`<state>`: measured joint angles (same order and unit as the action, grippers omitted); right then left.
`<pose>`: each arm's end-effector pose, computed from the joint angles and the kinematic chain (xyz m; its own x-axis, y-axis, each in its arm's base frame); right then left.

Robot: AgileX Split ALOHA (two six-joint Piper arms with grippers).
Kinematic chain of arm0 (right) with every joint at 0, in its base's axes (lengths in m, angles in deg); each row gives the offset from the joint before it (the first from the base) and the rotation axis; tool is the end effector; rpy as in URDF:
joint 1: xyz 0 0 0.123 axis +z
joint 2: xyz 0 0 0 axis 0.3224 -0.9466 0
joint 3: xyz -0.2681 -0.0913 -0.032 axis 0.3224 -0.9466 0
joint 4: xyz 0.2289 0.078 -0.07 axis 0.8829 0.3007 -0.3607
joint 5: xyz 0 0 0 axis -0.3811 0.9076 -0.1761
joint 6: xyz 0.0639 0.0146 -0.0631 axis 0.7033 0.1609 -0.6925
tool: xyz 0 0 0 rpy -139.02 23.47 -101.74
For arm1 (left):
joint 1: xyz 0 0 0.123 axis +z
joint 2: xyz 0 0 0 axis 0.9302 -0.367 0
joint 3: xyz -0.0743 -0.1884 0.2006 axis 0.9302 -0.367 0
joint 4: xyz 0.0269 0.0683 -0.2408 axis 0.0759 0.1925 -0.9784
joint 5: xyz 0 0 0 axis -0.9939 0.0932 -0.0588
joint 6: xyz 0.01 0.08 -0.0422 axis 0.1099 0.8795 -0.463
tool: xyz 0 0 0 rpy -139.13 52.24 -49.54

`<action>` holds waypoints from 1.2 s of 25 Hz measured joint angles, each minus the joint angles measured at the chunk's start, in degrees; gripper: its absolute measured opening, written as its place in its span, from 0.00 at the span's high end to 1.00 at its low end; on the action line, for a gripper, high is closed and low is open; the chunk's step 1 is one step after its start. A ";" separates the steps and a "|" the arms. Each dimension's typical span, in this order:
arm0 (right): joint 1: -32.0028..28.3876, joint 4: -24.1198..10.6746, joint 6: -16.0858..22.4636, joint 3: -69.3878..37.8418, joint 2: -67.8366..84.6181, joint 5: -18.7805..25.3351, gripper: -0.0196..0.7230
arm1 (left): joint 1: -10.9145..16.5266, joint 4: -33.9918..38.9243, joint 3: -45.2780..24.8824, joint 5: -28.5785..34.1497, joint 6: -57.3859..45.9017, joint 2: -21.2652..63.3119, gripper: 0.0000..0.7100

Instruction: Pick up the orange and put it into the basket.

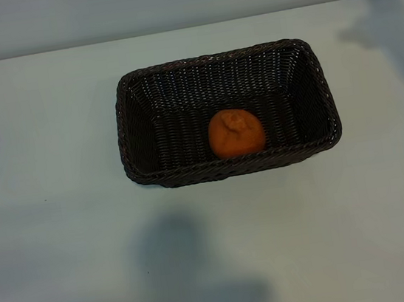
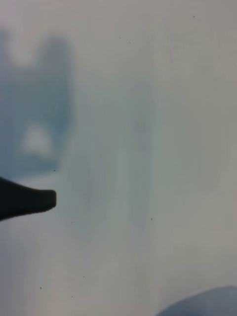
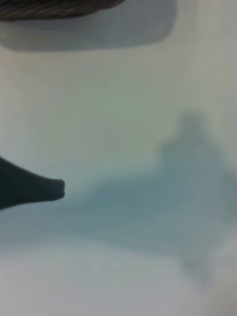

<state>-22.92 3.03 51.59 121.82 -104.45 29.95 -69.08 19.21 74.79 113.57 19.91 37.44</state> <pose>0.3394 -0.0343 0.3350 -0.8205 0.1371 -0.5549 0.1961 0.9794 -0.0480 -0.0077 0.0039 0.2748 -0.4756 -0.0285 -0.8792 -0.0421 0.9991 -0.0096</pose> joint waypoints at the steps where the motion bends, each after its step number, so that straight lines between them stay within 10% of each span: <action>1: 0.00 -0.05 -0.23 -0.31 1.38 0.14 0.17 | 0.00 0.00 0.00 0.00 0.00 0.00 0.20; 17: 0.00 -0.52 -0.82 -11.90 28.54 1.27 0.17 | 0.00 0.00 0.00 0.00 0.00 0.00 0.20; 30: 0.00 -0.74 -2.14 -21.73 57.38 10.19 0.17 | 0.00 0.00 0.00 -0.05 0.00 0.00 0.20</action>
<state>-22.92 2.30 49.45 100.08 -47.07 40.14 -69.08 19.21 74.79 113.52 19.91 37.44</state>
